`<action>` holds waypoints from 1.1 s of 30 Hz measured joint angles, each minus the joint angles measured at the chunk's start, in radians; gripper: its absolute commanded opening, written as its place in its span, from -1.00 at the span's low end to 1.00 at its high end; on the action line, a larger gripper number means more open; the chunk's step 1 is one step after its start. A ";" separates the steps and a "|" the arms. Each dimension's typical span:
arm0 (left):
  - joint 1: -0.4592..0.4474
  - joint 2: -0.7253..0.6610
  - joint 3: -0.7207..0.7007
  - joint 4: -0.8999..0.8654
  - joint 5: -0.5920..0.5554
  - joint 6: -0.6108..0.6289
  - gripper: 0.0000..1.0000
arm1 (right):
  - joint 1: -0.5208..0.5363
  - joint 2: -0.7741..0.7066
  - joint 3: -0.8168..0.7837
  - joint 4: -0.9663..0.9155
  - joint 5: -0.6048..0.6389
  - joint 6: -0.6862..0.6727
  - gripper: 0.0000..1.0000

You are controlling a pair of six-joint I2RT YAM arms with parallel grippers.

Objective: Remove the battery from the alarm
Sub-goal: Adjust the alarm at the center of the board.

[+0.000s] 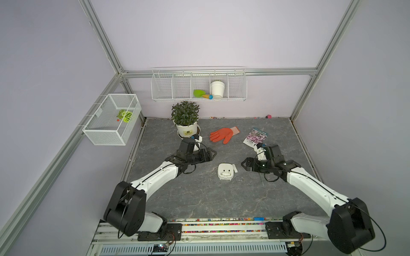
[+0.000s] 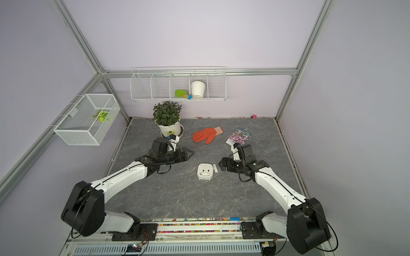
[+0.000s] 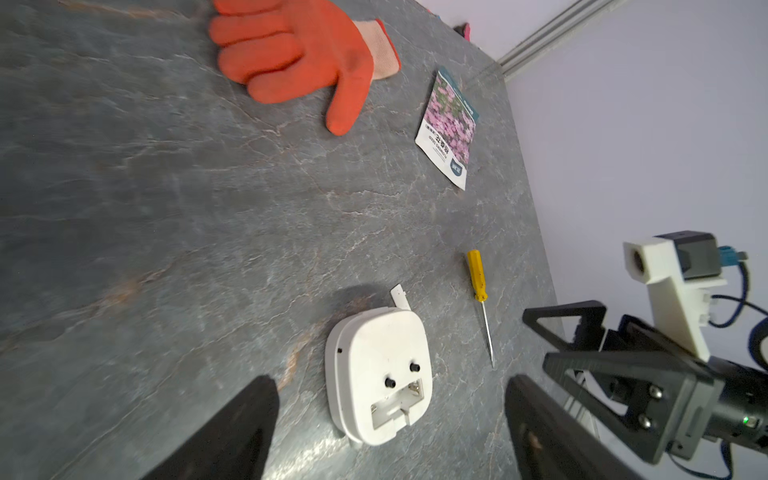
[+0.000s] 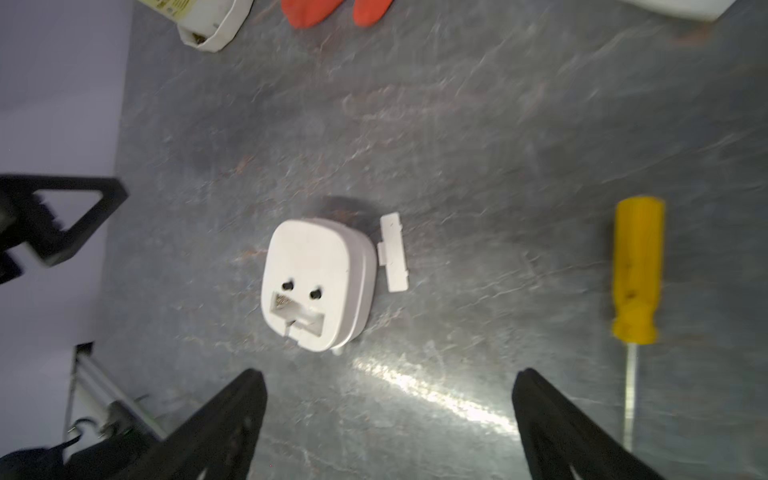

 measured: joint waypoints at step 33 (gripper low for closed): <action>-0.066 0.430 0.219 -0.046 0.253 0.134 0.46 | 0.279 0.271 -0.112 0.497 -0.056 0.369 0.88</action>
